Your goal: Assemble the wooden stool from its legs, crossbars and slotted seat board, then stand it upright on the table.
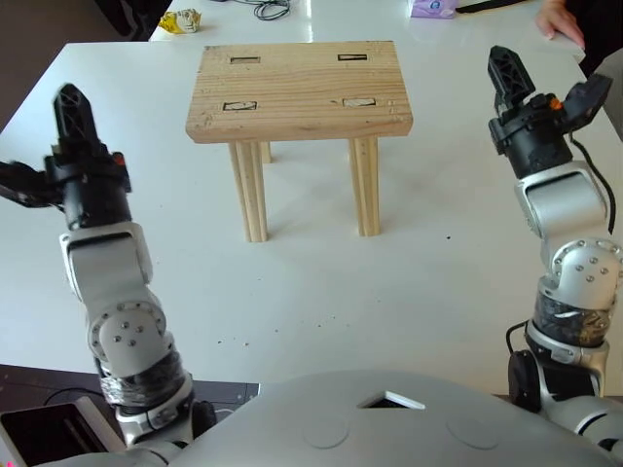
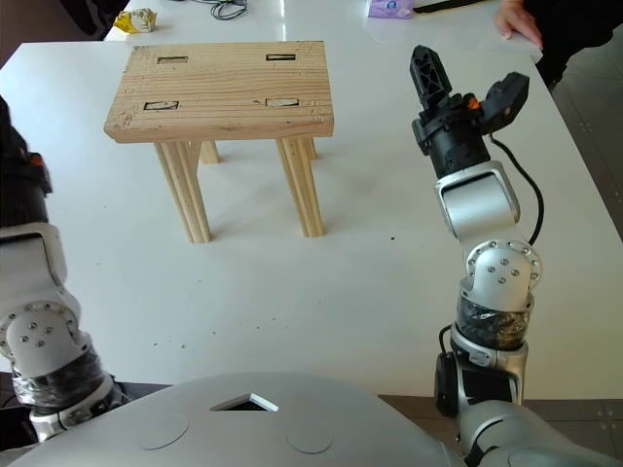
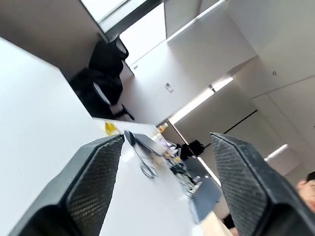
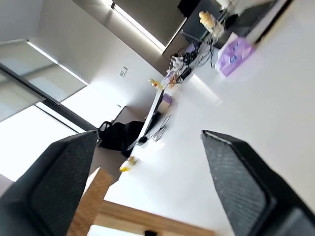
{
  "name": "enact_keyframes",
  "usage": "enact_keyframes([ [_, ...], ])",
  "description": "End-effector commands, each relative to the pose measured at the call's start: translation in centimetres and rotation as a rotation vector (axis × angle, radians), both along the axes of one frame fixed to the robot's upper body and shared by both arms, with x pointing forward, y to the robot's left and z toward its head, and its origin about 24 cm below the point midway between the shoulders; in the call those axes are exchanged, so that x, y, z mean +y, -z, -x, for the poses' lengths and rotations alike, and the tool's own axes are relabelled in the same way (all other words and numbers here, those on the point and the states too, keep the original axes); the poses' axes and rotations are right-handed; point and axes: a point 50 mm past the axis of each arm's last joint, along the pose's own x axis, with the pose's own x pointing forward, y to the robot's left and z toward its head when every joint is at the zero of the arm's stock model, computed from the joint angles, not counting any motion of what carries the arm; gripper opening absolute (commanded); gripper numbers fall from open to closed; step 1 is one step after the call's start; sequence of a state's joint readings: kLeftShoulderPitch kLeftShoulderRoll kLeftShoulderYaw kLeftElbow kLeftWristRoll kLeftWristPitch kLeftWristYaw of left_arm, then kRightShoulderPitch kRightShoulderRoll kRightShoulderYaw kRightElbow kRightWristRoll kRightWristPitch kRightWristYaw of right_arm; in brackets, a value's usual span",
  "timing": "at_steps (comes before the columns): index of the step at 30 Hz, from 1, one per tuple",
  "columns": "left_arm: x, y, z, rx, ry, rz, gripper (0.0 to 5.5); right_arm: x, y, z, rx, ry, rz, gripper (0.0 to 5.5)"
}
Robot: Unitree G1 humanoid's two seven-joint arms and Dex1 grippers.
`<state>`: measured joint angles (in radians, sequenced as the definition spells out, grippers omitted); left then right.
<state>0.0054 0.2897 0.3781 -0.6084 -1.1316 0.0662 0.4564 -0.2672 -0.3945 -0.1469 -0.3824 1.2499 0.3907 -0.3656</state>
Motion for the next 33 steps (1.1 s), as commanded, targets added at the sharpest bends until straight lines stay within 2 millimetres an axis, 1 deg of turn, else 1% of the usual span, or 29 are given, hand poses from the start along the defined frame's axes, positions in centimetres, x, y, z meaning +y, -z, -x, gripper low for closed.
enact_keyframes([
  [1, 0.8, -0.5, -1.8, 0.178, -0.187, -0.495, 3.23, 0.0, -1.0, -2.5, -0.123, 0.109, 0.478, 3.86],
  [3, 0.8, 0.1, -2.6, 0.237, -0.254, -0.601, 3.23, -0.3, -0.6, -3.8, -0.097, 0.181, 0.51, 3.86],
  [5, 0.5, 0.4, -3.5, 0.25, -0.278, -0.654, 3.23, -0.3, -0.6, -4.6, -0.122, 0.243, 0.618, 3.86],
  [8, -0.4, 0.6, -4.8, 0.236, -0.27, -0.699, 3.23, 0.9, -0.6, -5.7, -0.19, 0.287, 0.782, 3.86],
  [11, -1.7, -0.4, -6.0, 0.162, -0.241, -0.787, 3.23, 1.9, -0.7, -6.4, -0.242, 0.311, 0.833, 3.86],
  [12, -1.9, -0.8, -6.4, 0.139, -0.243, -0.786, 3.41, 2.1, -0.9, -6.6, -0.263, 0.32, 0.842, 3.89],
  [15, -1.8, -1.7, -7.5, 0.093, -0.27, -0.766, 3.68, 2.6, -1.8, -7.3, -0.312, 0.339, 0.84, 3.89],
  [19, -2.6, -2.1, -8.8, 0.052, -0.265, -0.805, 3.68, 2.7, -2.8, -8.1, -0.35, 0.379, 0.833, 3.89],
  [22, -2.7, -2.3, -9.6, 0.039, -0.271, -0.803, 3.68, 3.2, -3.5, -8.6, -0.387, 0.403, 0.85, 3.89],
  [25, -2.8, -3.2, -10.4, 0.008, -0.279, -0.801, 3.68, 3.6, -4.1, -8.8, -0.416, 0.429, 0.846, 3.89],
  [29, -2.4, -3.8, -10.5, -0.013, -0.293, -0.769, 3.68, 4.2, -4.7, -9.1, -0.446, 0.452, 0.866, 3.89],
  [33, -2.8, -3.7, -10.7, -0.016, -0.264, -0.756, 3.68, 4.3, -4.2, -9.2, -0.426, 0.454, 0.873, 3.89],
])
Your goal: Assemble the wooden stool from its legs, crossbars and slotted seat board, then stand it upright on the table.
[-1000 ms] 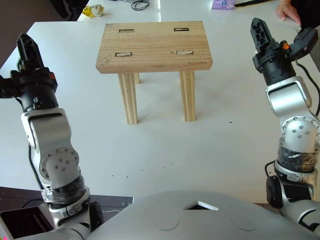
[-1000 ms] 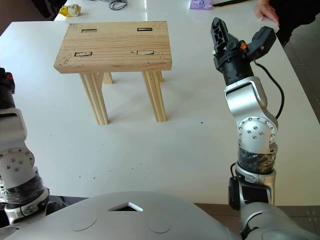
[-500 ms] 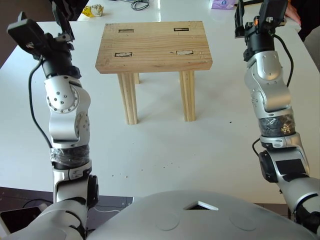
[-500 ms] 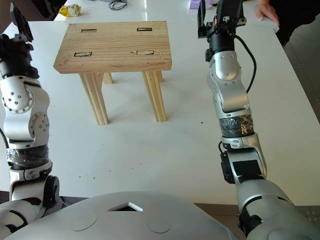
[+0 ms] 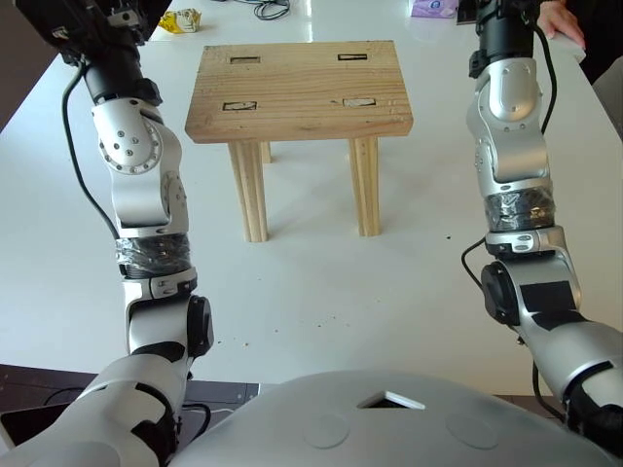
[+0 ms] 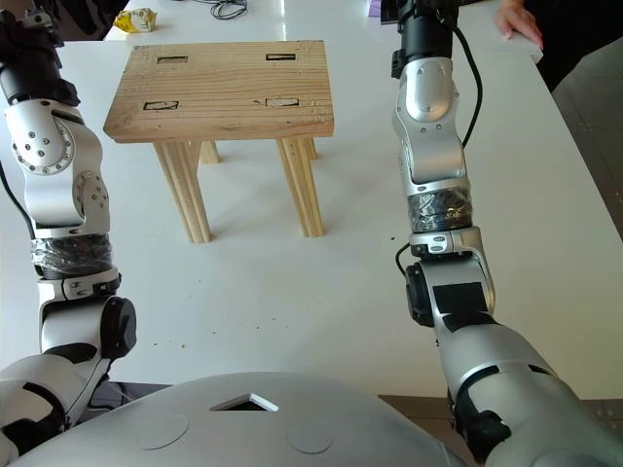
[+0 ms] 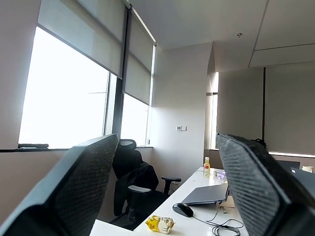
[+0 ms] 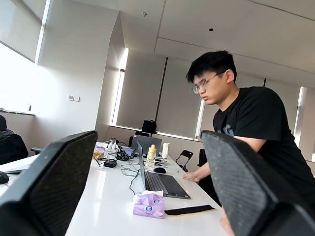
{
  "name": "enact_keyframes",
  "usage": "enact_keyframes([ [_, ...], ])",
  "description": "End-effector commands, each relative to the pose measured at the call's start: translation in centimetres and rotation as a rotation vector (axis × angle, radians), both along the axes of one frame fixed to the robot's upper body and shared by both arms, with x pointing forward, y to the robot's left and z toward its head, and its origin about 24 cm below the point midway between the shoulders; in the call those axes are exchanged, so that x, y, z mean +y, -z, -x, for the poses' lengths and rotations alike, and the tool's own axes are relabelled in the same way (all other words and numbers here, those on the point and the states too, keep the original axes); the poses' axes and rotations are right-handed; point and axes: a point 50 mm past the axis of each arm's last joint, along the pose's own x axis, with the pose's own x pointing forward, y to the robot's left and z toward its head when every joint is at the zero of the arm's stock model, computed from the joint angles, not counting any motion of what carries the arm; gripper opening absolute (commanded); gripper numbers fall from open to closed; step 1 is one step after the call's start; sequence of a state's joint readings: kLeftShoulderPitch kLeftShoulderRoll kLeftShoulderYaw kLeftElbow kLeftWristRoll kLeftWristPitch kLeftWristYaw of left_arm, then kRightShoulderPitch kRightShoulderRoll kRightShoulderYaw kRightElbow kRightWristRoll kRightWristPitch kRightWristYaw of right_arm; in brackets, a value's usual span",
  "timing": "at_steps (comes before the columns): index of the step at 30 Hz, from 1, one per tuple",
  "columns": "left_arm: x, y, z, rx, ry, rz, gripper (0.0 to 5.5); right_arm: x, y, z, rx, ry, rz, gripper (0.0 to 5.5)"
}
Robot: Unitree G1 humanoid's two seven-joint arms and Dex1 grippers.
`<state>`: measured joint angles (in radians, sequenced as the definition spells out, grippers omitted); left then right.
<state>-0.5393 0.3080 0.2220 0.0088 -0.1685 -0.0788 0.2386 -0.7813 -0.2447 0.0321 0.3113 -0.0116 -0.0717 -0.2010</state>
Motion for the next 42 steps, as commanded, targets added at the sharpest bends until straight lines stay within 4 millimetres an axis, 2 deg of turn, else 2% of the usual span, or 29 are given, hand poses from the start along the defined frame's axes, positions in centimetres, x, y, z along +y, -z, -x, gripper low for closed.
enact_keyframes([
  [1, -0.4, 0.0, -0.4, 0.01, 0.022, 0.013, 3.68, 0.0, 0.2, -0.2, 0.013, 0.018, -0.013, 3.89],
  [8, -1.0, -0.4, -1.2, 0.005, 0.042, 0.023, 3.68, -0.4, 0.5, -0.8, 0.052, 0.061, -0.057, 3.89],
  [12, -1.4, -0.1, -1.0, 0.017, 0.045, 0.039, 3.68, -0.2, -0.1, -1.1, 0.035, 0.057, -0.047, 3.89],
  [17, -1.1, -0.2, -0.9, 0.034, 0.05, 0.011, 3.68, -0.4, -0.6, -1.0, -0.007, 0.09, -0.021, 3.89],
  [24, -1.5, -0.8, -1.2, 0.044, 0.085, 0.0, 3.68, -0.4, -0.2, -0.3, 0.004, 0.113, -0.017, 3.89],
  [29, -1.2, -1.0, -1.3, 0.063, 0.109, -0.025, 3.68, 0.2, 0.1, 0.1, -0.007, 0.107, -0.013, 3.89],
  [34, -1.3, -1.5, -1.1, 0.059, 0.101, -0.028, 3.68, 1.6, -0.7, 0.4, -0.094, 0.098, 0.12, 3.89],
  [38, -2.3, -1.1, -1.4, 0.081, 0.106, -0.051, 3.68, 0.6, 0.2, -0.2, -0.011, 0.12, 0.037, 3.89],
  [42, -2.1, -0.8, -1.4, 0.096, 0.08, -0.036, 3.68, 0.3, 0.3, -0.2, 0.009, 0.127, 0.006, 3.89],
])
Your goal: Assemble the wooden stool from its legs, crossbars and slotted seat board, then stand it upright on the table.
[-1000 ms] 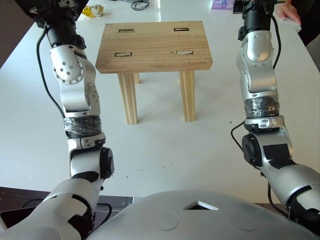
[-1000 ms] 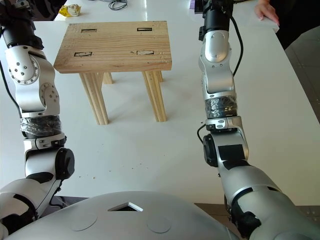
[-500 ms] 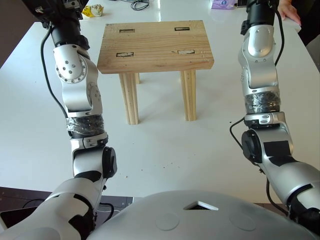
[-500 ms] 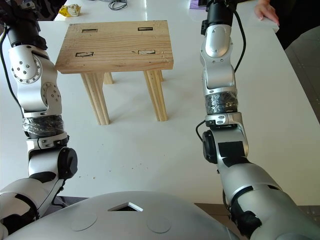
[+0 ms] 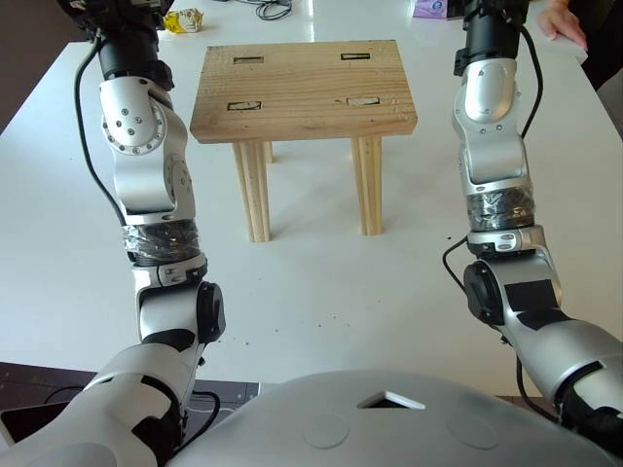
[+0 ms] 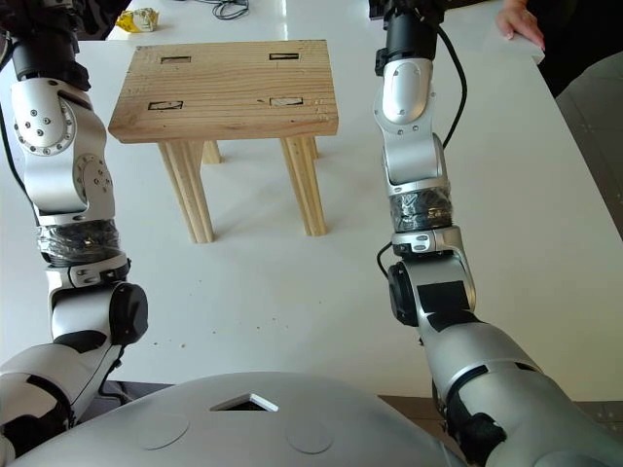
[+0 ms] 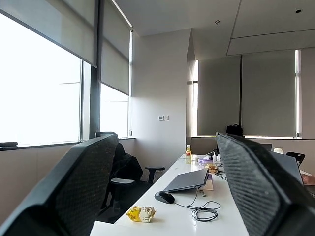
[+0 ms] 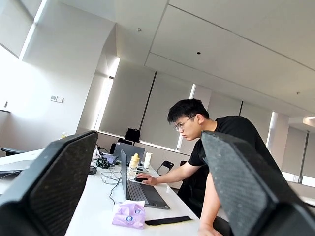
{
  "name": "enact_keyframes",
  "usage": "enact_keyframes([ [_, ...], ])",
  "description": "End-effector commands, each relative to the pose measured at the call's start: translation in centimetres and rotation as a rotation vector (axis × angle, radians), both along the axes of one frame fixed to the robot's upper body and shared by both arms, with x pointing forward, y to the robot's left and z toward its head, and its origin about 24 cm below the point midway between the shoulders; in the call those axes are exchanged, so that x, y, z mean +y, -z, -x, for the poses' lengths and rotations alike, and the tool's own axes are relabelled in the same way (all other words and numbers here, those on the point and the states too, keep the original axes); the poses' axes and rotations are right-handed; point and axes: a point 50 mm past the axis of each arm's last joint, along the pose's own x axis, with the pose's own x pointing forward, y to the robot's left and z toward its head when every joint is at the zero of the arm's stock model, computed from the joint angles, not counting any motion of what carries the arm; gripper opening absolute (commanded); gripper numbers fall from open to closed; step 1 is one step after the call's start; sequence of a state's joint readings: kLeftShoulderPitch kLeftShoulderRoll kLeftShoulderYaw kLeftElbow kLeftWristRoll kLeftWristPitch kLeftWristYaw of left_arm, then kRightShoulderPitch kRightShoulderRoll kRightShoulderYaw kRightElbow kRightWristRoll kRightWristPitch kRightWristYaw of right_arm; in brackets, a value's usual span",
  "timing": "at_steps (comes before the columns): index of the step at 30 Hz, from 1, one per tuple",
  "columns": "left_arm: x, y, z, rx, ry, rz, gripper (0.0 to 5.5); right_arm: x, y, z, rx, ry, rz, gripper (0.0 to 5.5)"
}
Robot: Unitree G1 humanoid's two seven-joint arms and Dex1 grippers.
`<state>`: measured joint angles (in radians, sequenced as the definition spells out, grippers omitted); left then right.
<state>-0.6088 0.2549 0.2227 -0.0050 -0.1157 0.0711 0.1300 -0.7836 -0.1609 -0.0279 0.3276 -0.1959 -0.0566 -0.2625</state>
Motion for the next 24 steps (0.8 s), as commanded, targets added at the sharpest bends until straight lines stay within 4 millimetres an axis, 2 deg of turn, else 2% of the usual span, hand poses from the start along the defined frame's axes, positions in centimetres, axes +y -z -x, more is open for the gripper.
enact_keyframes([
  [1, -0.2, -0.2, -0.2, 0.006, -0.019, 0.014, 3.68, -0.3, 0.0, -0.1, 0.019, 0.016, -0.022, 3.89],
  [8, 0.1, -0.6, 0.4, -0.016, -0.052, 0.013, 3.68, -0.9, 0.0, 0.1, 0.019, 0.039, 0.011, 3.89],
  [15, -0.2, -0.3, 0.1, 0.032, -0.084, -0.028, 3.68, -1.7, 0.4, 0.6, 0.037, 0.053, -0.068, 3.89],
  [19, -0.3, -0.3, -0.1, 0.054, -0.095, 0.0, 3.68, -1.3, 0.9, 0.8, 0.048, 0.058, -0.048, 3.89],
  [24, -0.5, -0.7, -0.3, 0.02, -0.113, 0.0, 3.68, -1.4, 0.1, 0.6, 0.02, 0.05, -0.04, 3.89],
])
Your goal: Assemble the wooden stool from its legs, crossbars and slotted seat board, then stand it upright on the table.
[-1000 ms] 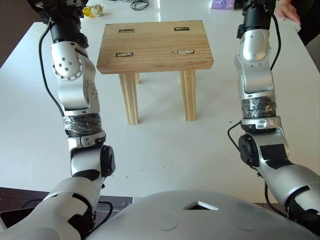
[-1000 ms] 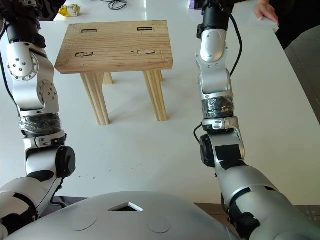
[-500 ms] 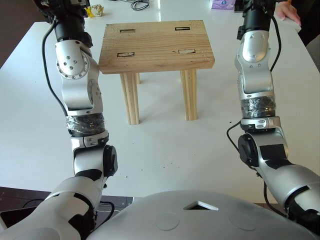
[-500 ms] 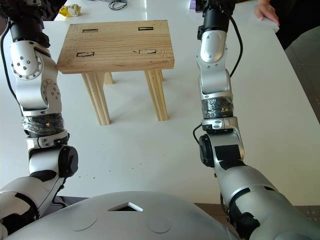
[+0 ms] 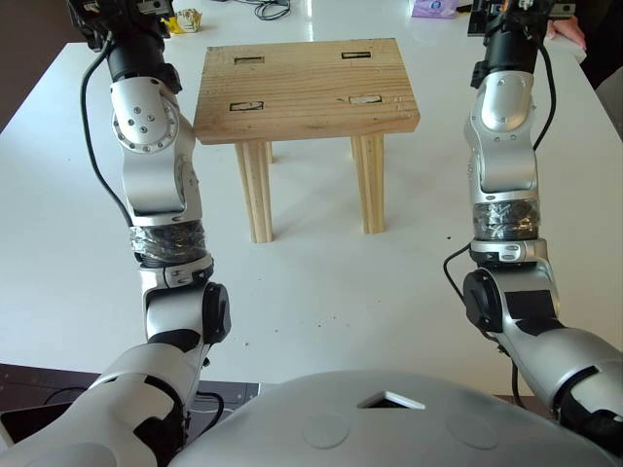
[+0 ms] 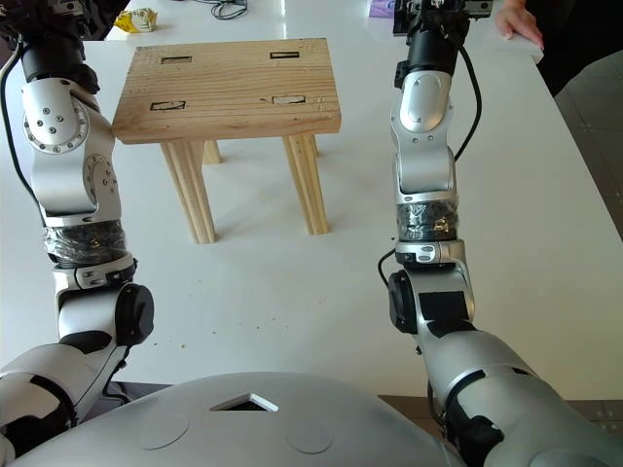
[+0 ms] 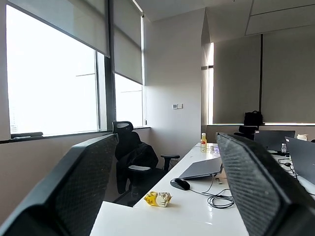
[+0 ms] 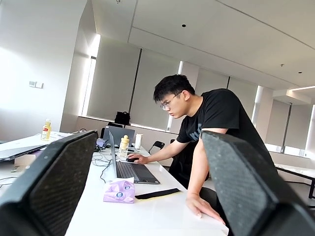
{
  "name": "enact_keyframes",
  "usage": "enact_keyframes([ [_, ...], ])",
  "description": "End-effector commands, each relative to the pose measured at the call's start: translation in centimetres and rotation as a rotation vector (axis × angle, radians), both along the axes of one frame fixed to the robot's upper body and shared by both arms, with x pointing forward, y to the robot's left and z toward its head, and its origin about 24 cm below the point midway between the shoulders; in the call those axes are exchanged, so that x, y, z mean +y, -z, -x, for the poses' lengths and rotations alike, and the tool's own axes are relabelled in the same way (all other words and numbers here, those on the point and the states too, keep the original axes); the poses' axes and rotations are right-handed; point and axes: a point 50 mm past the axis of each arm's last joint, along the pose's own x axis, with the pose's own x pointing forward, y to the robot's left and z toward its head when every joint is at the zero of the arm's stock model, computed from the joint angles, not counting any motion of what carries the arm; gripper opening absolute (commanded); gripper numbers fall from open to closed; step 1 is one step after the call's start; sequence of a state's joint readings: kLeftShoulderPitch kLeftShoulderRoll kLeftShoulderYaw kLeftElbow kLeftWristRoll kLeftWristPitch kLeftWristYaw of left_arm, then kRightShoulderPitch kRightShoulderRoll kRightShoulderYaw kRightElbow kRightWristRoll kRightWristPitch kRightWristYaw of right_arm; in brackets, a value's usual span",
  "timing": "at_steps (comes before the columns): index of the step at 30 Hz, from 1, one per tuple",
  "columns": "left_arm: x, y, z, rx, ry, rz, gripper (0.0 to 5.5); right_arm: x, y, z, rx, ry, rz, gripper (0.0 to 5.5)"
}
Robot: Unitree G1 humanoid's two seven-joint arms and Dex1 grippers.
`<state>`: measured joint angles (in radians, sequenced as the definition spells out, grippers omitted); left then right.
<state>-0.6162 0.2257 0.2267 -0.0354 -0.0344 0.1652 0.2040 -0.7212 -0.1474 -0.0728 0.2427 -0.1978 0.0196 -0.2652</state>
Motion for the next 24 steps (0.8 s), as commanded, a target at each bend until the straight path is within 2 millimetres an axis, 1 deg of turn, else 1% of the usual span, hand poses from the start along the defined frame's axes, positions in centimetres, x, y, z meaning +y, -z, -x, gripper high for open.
enact_keyframes([
  [1, -0.4, -0.9, -0.2, -0.044, -0.017, -0.022, 3.68, -0.3, -1.0, 0.0, -0.05, 0.003, 0.02, 3.89],
  [4, -0.6, -0.7, -0.3, -0.057, -0.008, -0.055, 3.68, -0.5, -1.5, 0.3, -0.119, 0.028, 0.062, 3.89],
  [7, -0.5, -0.4, -0.3, -0.069, 0.032, -0.014, 3.68, -0.6, -1.3, 0.3, -0.115, 0.034, 0.06, 3.89],
  [9, -0.6, -0.4, -0.3, -0.072, 0.072, -0.019, 3.68, -0.4, -1.3, 0.4, -0.108, 0.021, 0.065, 3.89],
  [12, -0.4, -0.1, -0.3, -0.067, 0.089, 0.012, 3.68, -0.2, -1.1, 0.4, -0.099, 0.001, 0.069, 3.89],
  [15, -0.4, 0.1, -0.3, -0.058, 0.115, 0.023, 3.68, -0.1, -0.7, 0.4, -0.082, -0.01, 0.036, 3.89],
  [17, -0.6, -0.1, -0.4, -0.06, 0.125, 0.012, 3.68, -0.1, -0.7, 0.2, -0.069, -0.001, 0.01, 3.89],
  [21, -0.4, -0.2, -0.4, -0.083, 0.119, 0.037, 3.68, 0.4, -1.2, 0.3, -0.097, -0.033, 0.052, 3.89],
  [24, -0.8, -0.3, -0.3, -0.101, 0.139, 0.044, 3.68, 0.5, -0.9, 0.2, -0.083, -0.038, 0.049, 3.89],
])
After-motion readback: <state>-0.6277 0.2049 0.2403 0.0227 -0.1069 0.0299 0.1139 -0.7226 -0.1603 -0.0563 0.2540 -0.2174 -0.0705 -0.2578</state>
